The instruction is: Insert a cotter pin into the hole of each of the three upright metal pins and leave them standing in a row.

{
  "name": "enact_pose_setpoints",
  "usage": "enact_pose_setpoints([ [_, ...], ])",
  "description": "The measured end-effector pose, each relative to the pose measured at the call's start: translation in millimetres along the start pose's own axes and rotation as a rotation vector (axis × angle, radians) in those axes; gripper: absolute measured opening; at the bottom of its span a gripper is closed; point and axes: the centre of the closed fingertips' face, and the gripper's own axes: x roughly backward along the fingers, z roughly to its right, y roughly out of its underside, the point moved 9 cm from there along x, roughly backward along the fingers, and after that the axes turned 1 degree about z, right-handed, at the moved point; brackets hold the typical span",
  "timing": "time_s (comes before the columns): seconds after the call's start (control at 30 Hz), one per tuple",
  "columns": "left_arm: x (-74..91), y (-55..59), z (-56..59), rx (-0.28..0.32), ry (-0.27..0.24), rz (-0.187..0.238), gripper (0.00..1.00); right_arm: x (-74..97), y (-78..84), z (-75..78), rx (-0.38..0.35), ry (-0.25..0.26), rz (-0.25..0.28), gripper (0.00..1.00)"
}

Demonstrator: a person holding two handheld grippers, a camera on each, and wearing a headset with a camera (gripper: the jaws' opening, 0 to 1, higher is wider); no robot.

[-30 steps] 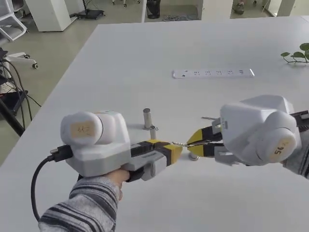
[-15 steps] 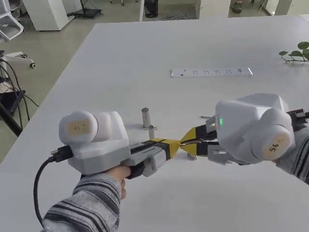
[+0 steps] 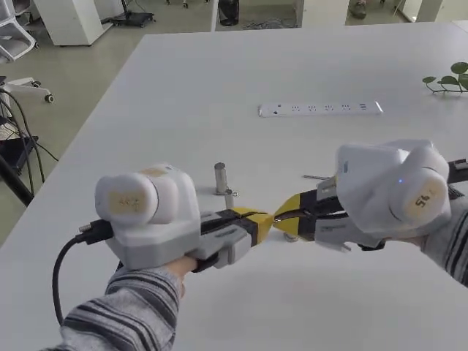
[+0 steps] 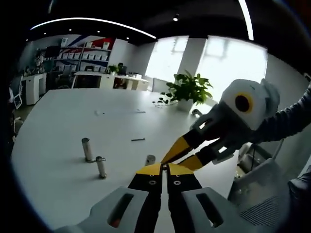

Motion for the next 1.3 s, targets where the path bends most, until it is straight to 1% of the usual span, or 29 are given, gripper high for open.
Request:
enact_pose_setpoints([
  [0.03, 0.2, -0.3, 0.0, -0.005, 0.005, 0.001, 0.0, 0.1, 0.8, 0.2, -0.032, -0.002, 0.008, 0.04],
  [0.07, 0.5, -0.8, -0.5, -0.024, 0.015, 0.004, 0.0, 0.9, 1.5, 0.2, -0.065, -0.008, 0.021, 0.08],
  [0.1, 1.1, -1.4, -1.1, -0.046, 0.02, 0.005, 0.0, 1.4, 1.7, 0.5, -0.087, -0.008, 0.033, 0.09],
  [0.13, 1.9, -2.2, -1.8, -0.069, 0.028, 0.01, 0.0, 2.5, 3.1, 0.1, -0.124, -0.021, 0.037, 0.1],
  [0.2, 4.2, -3.0, -2.4, -0.094, 0.036, 0.002, 0.0, 3.8, 5.0, 1.3, -0.163, -0.017, 0.044, 0.1],
  [0.23, 5.2, -3.7, -3.8, -0.127, 0.04, -0.005, 0.0, 4.7, 6.1, 2.0, -0.185, -0.017, 0.051, 0.11],
  [0.3, 6.1, -4.1, -4.7, -0.148, 0.051, -0.01, 0.0, 6.0, 7.2, 2.0, -0.241, -0.029, 0.076, 0.11],
  [0.33, 6.6, -4.2, -4.6, -0.161, 0.062, -0.011, 0.0, 6.6, 7.7, 2.3, -0.258, -0.03, 0.084, 0.11],
  [0.4, 7.5, -4.7, -3.9, -0.18, 0.08, -0.006, 0.0, 7.6, 8.3, 1.4, -0.288, -0.05, 0.096, 0.11],
  [0.43, 7.7, -4.6, -3.7, -0.184, 0.087, -0.007, 0.0, 7.8, 8.7, 1.3, -0.288, -0.052, 0.095, 0.11],
  [0.47, 7.8, -4.8, -3.7, -0.204, 0.102, -0.007, 0.0, 7.7, 9.2, 0.5, -0.291, -0.056, 0.092, 0.11],
  [0.53, 7.8, -4.3, -2.2, -0.212, 0.125, -0.009, 0.0, 7.3, 10.0, -2.5, -0.294, -0.075, 0.082, 0.1],
  [0.6, 8.3, -3.5, -0.6, -0.229, 0.15, -0.013, 0.0, 7.0, 10.4, -4.8, -0.289, -0.077, 0.079, 0.09],
  [0.77, 9.5, -2.6, 3.7, -0.233, 0.193, -0.008, 0.0, 4.7, 11.2, -9.0, -0.286, -0.102, 0.075, 0.08],
  [0.87, 9.8, -0.2, 6.8, -0.248, 0.214, -0.022, 0.0, 3.1, 9.9, -11.6, -0.283, -0.122, 0.079, 0.04],
  [0.93, 10.1, 0.7, 7.1, -0.248, 0.216, -0.022, 0.0, 2.4, 9.0, -13.4, -0.279, -0.137, 0.076, 0.01],
  [1.1, 11.4, 1.9, 5.3, -0.228, 0.217, -0.02, 0.0, 3.5, 7.5, -13.6, -0.262, -0.142, 0.069, 0.0],
  [1.3, 11.2, 3.1, 5.6, -0.231, 0.216, -0.026, 0.0, 5.8, 4.6, -13.2, -0.202, -0.143, 0.039, 0.0],
])
